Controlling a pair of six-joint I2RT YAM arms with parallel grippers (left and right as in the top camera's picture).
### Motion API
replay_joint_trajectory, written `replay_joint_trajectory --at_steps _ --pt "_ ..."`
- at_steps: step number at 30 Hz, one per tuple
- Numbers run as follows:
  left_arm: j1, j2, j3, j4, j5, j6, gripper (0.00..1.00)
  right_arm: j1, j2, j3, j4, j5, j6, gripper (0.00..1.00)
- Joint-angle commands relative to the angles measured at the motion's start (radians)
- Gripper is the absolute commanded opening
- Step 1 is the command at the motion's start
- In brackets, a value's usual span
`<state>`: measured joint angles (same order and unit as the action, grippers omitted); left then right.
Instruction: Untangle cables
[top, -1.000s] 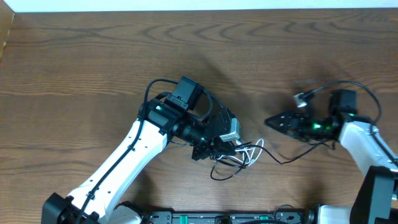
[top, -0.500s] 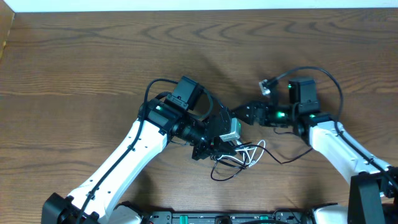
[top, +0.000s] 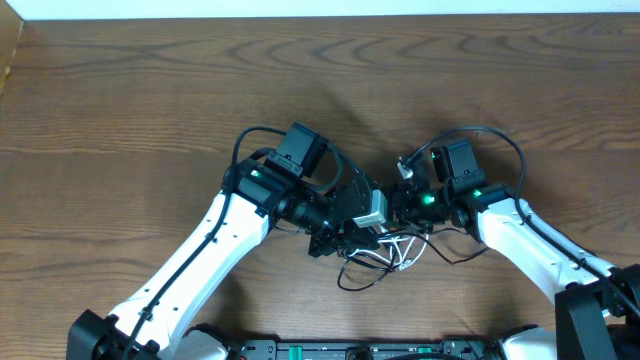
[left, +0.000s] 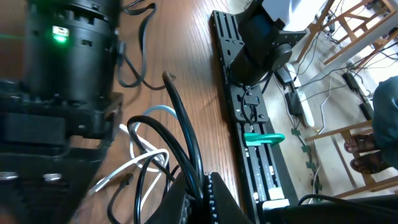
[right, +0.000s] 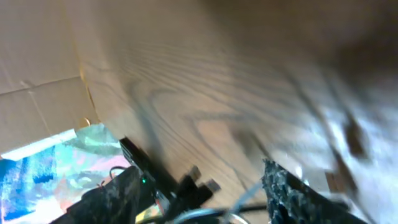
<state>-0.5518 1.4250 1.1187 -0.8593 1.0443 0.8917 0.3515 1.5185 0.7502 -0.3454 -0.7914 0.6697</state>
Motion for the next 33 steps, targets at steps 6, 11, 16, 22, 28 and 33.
replay_joint_trajectory --at_steps 6,11,16,22,28,33 --pt "-0.002 0.006 -0.002 -0.003 0.009 0.017 0.08 0.004 -0.006 0.004 -0.090 0.000 0.003 0.57" --pt "-0.002 0.006 -0.002 -0.003 0.010 0.017 0.07 0.004 -0.006 -0.013 -0.112 0.003 0.037 0.52" --pt "-0.002 0.006 -0.002 -0.003 0.010 0.017 0.07 0.004 -0.006 -0.035 -0.113 0.030 0.099 0.52" --pt "-0.002 0.006 -0.002 -0.003 0.010 0.017 0.07 0.017 -0.006 -0.041 -0.130 0.031 0.261 0.54" --pt "-0.002 0.006 -0.002 -0.003 0.010 0.016 0.07 0.080 -0.006 -0.041 -0.129 0.110 0.407 0.56" --pt "-0.002 0.006 -0.002 -0.003 0.010 0.016 0.07 0.139 -0.006 -0.041 -0.116 0.196 0.597 0.54"
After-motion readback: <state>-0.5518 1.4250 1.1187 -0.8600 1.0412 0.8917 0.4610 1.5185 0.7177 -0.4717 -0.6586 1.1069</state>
